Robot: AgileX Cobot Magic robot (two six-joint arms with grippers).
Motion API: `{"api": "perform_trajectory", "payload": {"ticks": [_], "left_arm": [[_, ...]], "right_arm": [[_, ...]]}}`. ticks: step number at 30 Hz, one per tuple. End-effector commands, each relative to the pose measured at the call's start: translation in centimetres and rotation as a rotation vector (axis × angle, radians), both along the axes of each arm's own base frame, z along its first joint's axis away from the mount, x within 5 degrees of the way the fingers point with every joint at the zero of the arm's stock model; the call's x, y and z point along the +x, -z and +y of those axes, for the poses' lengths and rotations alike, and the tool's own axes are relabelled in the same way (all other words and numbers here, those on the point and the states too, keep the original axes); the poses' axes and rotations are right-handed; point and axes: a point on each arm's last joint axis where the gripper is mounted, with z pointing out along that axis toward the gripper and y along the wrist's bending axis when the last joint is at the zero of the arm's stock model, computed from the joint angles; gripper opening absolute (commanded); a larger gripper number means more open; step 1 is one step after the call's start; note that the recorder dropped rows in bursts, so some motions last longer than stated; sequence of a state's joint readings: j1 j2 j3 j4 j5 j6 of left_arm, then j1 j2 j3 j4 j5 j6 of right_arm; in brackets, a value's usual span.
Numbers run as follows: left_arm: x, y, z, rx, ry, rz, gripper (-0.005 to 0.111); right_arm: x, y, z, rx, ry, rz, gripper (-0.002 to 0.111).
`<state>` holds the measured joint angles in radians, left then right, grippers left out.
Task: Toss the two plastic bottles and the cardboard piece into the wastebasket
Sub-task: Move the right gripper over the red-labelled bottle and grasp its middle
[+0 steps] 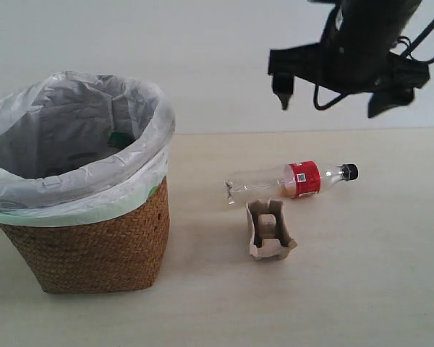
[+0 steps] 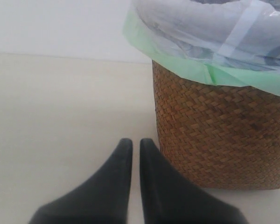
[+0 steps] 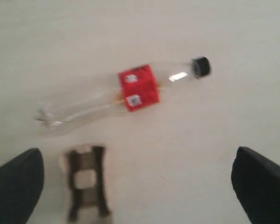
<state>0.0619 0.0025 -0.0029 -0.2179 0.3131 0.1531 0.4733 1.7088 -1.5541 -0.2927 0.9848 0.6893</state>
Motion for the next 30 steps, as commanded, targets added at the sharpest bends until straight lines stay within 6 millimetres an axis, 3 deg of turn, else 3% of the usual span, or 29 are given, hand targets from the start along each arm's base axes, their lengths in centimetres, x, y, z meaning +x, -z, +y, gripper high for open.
{"api": "perform_trajectory", "payload": {"ticks": [1,7,13,16,22,30], "left_arm": [[0.0,0.1,0.0,-0.006,-0.006,-0.002,0.006],[0.0,0.1,0.0,-0.006,-0.006,-0.002,0.006],[0.0,0.1,0.0,-0.006,-0.006,-0.002,0.006],[0.0,0.1,0.0,-0.006,-0.006,-0.002,0.006],[0.0,0.1,0.0,-0.006,-0.006,-0.002,0.006],[0.0,0.1,0.0,-0.006,-0.006,-0.002,0.006]], "right_arm": [[1.7,3.8,-2.4,-0.118,0.076,0.194,0.102],[3.7,7.4,-2.2,-0.113,0.033,0.232,0.102],[6.1,10.6,-0.1,0.068,0.042,0.148,0.102],[6.7,12.6,0.2,0.105,0.118,0.169,0.102],[7.5,15.4,0.9,0.137,0.09,0.183,0.102],[8.3,16.2,1.5,0.18,0.079,0.13,0.102]]}}
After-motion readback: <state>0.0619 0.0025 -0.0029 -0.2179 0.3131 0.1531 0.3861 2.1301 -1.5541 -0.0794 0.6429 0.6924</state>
